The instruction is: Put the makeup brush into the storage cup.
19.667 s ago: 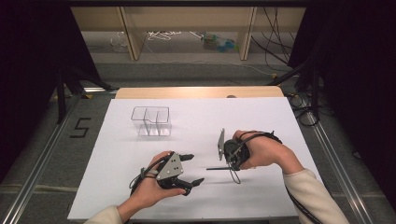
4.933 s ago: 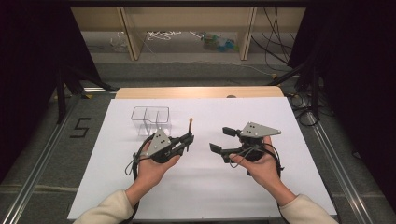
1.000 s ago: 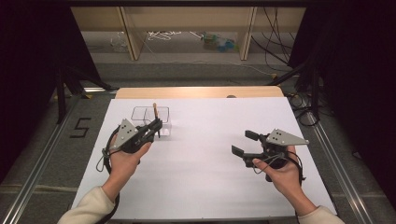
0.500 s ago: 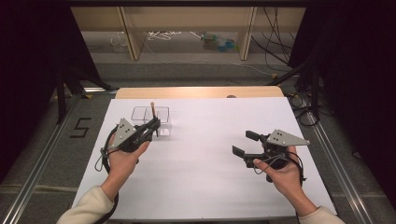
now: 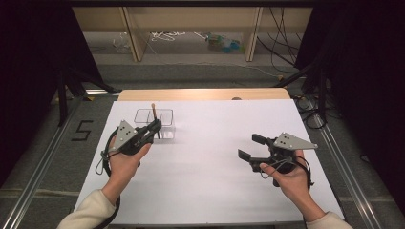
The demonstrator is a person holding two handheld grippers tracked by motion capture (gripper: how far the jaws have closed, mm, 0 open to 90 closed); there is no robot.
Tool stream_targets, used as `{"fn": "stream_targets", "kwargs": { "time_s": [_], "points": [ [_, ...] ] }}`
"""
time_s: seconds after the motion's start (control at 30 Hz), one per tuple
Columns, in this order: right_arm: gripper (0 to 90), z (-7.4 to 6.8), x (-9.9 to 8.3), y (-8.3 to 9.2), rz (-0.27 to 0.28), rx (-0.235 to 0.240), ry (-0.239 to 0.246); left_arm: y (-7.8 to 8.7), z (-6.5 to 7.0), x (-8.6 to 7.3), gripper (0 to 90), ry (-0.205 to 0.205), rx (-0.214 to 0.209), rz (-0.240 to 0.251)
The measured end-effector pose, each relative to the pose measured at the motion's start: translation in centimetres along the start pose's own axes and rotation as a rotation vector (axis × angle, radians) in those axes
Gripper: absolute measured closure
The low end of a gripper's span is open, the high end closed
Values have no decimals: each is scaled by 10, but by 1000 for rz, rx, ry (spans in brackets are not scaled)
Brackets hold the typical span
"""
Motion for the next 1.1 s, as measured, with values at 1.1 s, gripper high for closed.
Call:
{"fn": "stream_targets", "kwargs": {
  "time_s": [1.1],
  "points": [
    [204, 2, -2, 1, 8, 3, 8, 3, -9, -2, 827, 21, 30, -7]
  ]
}}
Point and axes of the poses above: each handheld gripper's, and its own axes: y roughly backward along the jaws, x roughly out of its top, z roughly to its right, the point moved 3 cm from there along -y, roughly forward along the jaws, and after that the axes turned 4 degrees about -y, right-handed, at the moved point
